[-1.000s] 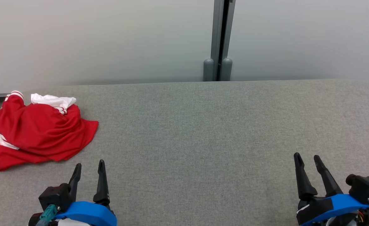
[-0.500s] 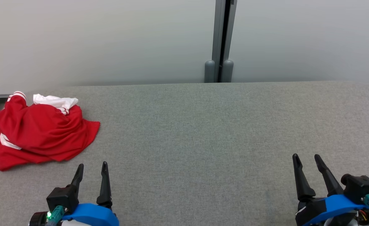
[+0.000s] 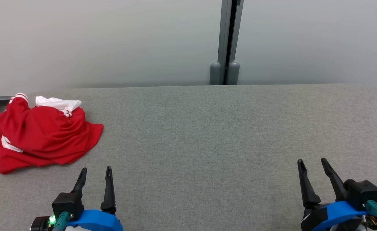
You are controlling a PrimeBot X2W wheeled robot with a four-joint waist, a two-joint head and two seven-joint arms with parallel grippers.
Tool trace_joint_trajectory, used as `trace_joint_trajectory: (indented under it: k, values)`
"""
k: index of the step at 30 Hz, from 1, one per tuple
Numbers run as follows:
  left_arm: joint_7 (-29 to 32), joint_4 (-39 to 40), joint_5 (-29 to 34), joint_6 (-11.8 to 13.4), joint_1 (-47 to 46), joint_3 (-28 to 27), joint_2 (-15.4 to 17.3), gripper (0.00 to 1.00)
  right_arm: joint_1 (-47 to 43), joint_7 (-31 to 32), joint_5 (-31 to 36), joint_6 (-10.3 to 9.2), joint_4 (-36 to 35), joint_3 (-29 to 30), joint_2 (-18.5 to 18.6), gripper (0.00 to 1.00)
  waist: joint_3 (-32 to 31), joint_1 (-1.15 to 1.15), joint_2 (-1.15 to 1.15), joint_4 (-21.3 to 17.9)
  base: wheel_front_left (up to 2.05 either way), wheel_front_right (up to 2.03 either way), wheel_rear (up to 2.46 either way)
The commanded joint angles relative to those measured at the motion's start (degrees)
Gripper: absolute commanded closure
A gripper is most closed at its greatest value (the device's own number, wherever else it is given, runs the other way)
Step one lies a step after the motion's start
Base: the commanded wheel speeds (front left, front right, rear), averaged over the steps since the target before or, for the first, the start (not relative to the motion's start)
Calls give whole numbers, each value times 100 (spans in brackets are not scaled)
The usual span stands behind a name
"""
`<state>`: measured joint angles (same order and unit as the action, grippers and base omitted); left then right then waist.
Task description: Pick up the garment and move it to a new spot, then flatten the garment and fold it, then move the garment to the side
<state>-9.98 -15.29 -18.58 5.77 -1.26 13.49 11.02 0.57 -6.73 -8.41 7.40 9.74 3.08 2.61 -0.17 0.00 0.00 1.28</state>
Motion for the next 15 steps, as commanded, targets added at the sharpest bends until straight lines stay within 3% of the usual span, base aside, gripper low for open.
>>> trace_joint_trajectory:
  k: [1,15]
  values:
    - [-40,28,87,29,44,13,45,0,-81,-45,115,14,-18,15,46,0,0,0,0,1,0,0,0]
    - [-161,23,246,116,60,92,60,0,-83,-121,470,16,-33,-18,46,0,0,0,0,4,0,0,0]
